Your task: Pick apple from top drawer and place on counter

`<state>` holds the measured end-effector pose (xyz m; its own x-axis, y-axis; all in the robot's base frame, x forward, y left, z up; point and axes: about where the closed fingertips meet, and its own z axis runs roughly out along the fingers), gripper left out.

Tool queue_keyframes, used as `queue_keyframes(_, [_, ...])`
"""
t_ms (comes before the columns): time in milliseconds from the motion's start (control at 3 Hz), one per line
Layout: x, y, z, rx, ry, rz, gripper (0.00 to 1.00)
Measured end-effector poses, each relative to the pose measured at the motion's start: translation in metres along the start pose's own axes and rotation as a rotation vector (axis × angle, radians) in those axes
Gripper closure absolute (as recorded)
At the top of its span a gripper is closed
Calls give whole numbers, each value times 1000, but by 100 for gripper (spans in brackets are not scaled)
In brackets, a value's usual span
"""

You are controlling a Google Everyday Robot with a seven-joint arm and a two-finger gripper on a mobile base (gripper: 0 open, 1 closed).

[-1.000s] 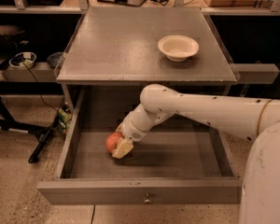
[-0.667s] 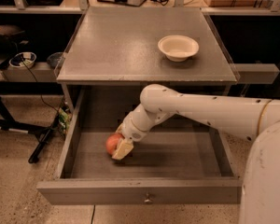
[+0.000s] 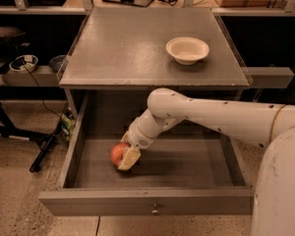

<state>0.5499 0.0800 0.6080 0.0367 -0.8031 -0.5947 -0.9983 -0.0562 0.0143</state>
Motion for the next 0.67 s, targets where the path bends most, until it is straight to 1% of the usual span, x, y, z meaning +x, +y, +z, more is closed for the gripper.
queue_keyframes(333, [-9, 1, -7, -6, -26, -31, 100])
queue_keyframes(667, [-25, 6, -21, -14, -77, -82, 100])
